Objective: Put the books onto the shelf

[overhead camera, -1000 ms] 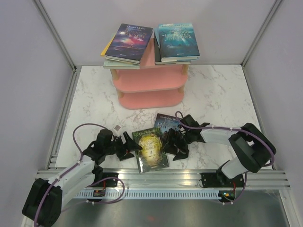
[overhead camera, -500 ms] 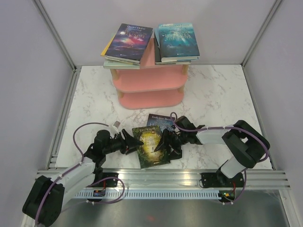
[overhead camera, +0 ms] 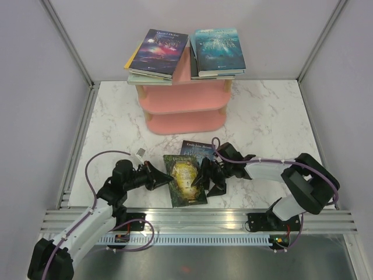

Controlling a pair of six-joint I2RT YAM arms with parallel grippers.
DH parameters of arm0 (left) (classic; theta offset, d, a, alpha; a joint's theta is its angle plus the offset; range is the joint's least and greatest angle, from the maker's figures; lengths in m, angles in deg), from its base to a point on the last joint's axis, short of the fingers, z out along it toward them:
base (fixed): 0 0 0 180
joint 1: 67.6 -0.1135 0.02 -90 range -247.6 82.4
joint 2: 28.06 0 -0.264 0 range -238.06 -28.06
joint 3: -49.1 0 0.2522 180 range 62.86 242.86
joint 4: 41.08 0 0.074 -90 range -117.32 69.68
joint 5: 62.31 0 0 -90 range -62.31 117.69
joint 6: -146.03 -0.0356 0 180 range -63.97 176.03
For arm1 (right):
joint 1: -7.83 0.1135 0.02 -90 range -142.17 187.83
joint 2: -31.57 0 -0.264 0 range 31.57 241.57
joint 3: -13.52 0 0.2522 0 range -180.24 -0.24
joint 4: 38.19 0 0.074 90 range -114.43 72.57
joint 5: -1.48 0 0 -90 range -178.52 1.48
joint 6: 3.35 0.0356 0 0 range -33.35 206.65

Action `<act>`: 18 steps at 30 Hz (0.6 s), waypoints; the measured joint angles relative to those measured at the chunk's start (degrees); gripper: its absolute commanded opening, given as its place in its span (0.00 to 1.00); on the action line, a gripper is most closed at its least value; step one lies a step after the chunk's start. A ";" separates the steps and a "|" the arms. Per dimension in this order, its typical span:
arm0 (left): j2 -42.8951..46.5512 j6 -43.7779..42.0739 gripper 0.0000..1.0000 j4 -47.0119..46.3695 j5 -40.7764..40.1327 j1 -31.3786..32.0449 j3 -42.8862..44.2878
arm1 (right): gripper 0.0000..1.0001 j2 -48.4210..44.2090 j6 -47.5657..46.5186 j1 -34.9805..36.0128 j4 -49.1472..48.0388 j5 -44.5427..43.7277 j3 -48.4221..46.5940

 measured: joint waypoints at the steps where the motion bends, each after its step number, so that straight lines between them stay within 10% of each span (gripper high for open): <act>1: 0.20 -1.11 0.02 3.32 -0.17 0.02 2.12 | 0.98 -1.46 -0.57 -0.46 2.36 -1.09 -0.44; 18: -4.59 -10.75 0.02 27.89 -1.33 -1.33 40.39 | 0.98 -21.27 -4.04 -5.92 14.38 -4.66 -24.72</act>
